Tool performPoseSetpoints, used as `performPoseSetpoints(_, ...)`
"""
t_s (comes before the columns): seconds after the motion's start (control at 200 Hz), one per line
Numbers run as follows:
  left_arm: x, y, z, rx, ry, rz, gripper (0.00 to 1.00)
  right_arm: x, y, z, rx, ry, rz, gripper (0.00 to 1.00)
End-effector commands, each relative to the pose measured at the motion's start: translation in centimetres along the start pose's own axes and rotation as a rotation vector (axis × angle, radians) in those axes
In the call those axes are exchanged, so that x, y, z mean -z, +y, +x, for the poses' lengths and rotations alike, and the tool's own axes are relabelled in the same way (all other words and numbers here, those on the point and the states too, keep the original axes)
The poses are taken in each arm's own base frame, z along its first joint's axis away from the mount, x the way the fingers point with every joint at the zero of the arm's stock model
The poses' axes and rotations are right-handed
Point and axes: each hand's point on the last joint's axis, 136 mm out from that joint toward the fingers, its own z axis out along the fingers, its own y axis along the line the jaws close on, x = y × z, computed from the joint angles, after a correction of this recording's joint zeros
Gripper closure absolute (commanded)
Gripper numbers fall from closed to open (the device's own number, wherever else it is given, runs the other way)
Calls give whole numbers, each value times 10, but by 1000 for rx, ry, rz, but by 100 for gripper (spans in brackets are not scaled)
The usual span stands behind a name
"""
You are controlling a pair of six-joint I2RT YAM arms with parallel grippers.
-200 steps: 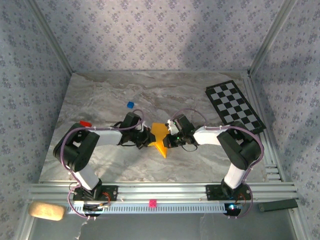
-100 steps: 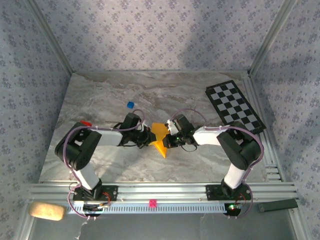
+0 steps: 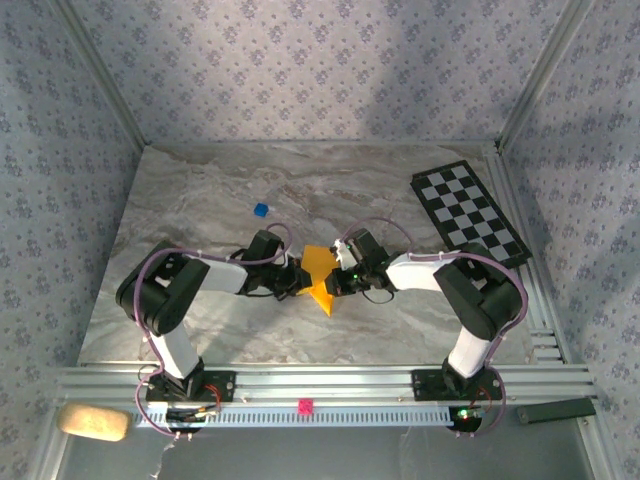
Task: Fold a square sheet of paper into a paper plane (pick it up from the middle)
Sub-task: Third fold the triangle at the center of the table.
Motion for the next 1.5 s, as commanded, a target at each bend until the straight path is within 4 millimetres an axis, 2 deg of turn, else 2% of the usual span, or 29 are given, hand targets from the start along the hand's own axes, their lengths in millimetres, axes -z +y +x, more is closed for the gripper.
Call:
performPoseSetpoints(0.0, -8, 36, 5, 20, -4, -120, 100, 8, 4, 2, -29, 1, 14, 86)
performPoseSetpoints(0.17, -9, 37, 4, 20, -1, -126, 100, 32, 6, -11, -55, -58, 65, 68)
performPoseSetpoints(0.25, -9, 36, 4, 16, -3, -126, 100, 44, 7, -12, -72, -85, 74, 64)
performPoseSetpoints(0.32, -9, 36, 3, 13, -3, -126, 100, 50, 16, -13, -80, -103, 41, 64)
performPoseSetpoints(0.445, -10, 36, 4, 15, 0, -129, 100, 46, 45, -4, -56, -44, -69, 73)
performPoseSetpoints(0.5, -10, 36, 3, 13, 1, -128, 100, 39, 52, 2, -45, -12, -79, 81)
performPoseSetpoints(0.62, -12, 36, 4, 15, 7, -127, 100, 22, 64, 11, -32, 37, -81, 90)
performPoseSetpoints(0.79, -12, 36, 3, 14, 10, -127, 100, 0, 61, 18, -43, 92, -35, 95)
performPoseSetpoints(0.945, -12, 36, 4, 12, 13, -129, 100, -10, 52, 22, -65, 125, 1, 96)
performPoseSetpoints(1.214, -13, 35, 4, 8, 19, -128, 100, -16, 30, 35, -108, 161, 43, 96)
performPoseSetpoints(1.494, -14, 37, 3, 9, 24, -139, 100, -13, 26, 44, -148, 161, 36, 95)
